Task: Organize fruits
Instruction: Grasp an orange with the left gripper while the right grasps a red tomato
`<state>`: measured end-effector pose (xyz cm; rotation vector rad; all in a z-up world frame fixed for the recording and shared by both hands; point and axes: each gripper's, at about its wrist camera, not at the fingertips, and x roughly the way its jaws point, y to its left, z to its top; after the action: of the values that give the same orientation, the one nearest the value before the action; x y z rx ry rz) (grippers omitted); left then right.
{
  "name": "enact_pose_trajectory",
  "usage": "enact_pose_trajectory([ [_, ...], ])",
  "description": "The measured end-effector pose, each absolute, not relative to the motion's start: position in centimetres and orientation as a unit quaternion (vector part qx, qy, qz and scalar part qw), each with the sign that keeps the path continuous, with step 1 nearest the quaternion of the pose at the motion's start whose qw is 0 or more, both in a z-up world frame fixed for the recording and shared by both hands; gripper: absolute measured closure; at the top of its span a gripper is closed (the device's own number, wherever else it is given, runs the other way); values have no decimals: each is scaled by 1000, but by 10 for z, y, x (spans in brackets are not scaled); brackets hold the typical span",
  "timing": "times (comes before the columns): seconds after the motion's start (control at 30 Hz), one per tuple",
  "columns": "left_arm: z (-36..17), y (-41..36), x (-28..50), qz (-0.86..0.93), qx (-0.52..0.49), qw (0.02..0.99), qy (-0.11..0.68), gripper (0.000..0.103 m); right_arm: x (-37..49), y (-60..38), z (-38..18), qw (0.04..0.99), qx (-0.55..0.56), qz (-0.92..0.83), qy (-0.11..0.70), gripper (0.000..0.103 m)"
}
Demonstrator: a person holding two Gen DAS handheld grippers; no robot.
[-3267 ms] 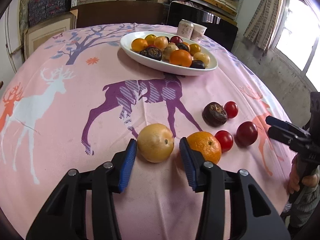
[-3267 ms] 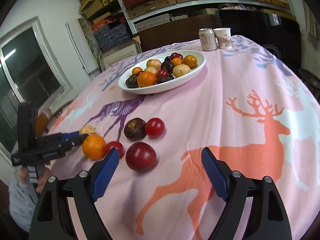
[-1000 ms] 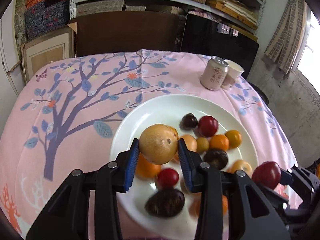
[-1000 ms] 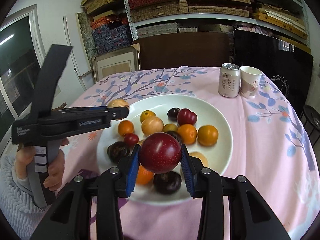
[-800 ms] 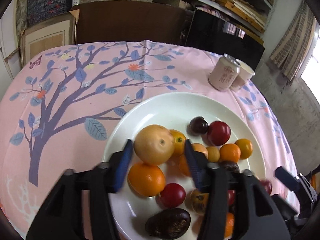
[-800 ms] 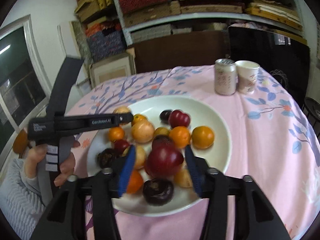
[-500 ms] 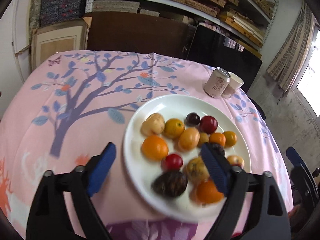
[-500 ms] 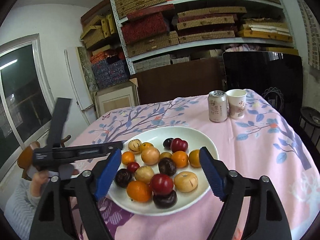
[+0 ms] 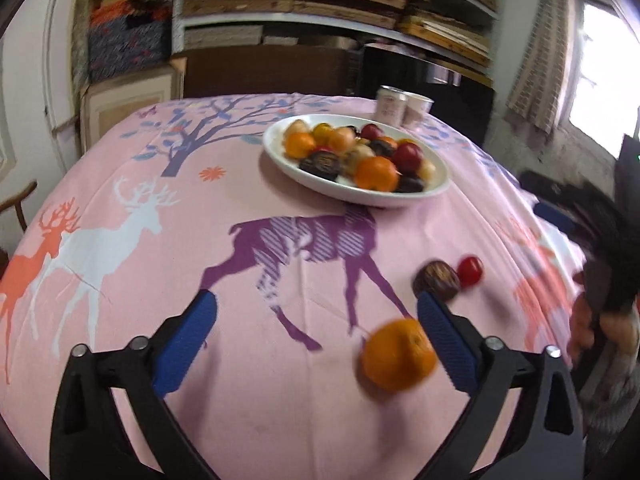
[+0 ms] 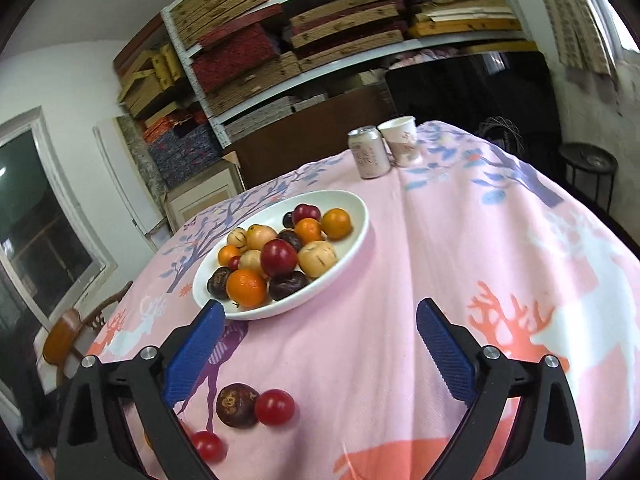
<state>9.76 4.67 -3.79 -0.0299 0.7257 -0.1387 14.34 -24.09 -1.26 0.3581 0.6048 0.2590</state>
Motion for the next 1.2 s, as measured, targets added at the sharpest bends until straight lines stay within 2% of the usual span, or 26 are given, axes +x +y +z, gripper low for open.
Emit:
enact_pose_trajectory([
  [0.13, -35, 32, 81, -88, 13, 937, 337, 4, 147, -245, -18, 925, 186, 127, 306, 5],
  [0.5, -61, 15, 104, -94, 47, 896, 432, 4, 150, -236, -25, 919, 174, 134, 328, 5],
  [0.73, -61, 19, 105, -81, 44, 898, 431, 4, 150, -233, -26, 918, 169, 138, 330, 5],
  [0.93, -43, 65, 100, 20, 0, 931, 364, 4, 150, -232, -27, 917, 170, 139, 334, 5],
  [1.1, -52, 114, 109, 45, -107, 912, 393, 4, 150, -231, -27, 916, 170, 140, 334, 5],
  [1.2, -49, 110, 106, 37, -97, 917, 386, 4, 150, -231, -27, 916, 170, 140, 334, 5],
])
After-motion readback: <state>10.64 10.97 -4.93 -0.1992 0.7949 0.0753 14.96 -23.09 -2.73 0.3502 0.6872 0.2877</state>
